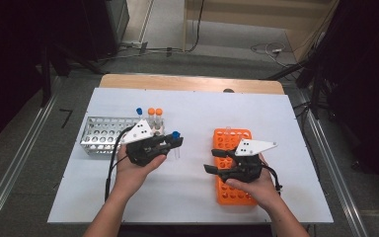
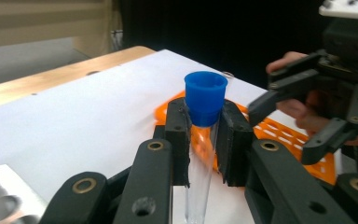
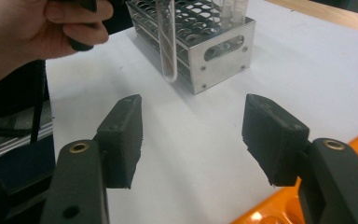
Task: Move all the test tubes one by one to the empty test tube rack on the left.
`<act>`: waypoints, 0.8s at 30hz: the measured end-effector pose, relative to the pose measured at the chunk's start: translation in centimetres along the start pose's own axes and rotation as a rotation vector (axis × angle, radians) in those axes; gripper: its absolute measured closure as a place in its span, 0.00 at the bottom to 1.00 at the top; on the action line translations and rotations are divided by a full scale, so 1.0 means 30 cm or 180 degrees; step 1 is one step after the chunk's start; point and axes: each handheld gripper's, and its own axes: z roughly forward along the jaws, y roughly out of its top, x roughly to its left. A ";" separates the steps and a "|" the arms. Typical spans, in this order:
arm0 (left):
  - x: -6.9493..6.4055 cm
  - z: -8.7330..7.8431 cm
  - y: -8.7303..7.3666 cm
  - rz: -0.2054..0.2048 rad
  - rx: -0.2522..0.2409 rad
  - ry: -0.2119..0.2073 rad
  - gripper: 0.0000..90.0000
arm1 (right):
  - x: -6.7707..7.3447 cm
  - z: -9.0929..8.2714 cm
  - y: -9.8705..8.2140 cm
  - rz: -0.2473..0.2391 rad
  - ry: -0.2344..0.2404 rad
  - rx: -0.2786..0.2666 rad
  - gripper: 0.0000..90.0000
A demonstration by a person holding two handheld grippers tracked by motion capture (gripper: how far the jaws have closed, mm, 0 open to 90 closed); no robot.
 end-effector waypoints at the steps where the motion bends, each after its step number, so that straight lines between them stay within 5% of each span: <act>1: 0.011 -0.007 0.002 -0.0007 -0.0013 0.0041 0.86 | -0.004 -0.006 -0.002 0.0009 -0.0013 -0.0009 0.39; 24: 0.229 -0.137 0.009 -0.0123 -0.0138 0.0740 0.86 | -0.091 -0.126 -0.074 0.0196 -0.0243 -0.0098 0.24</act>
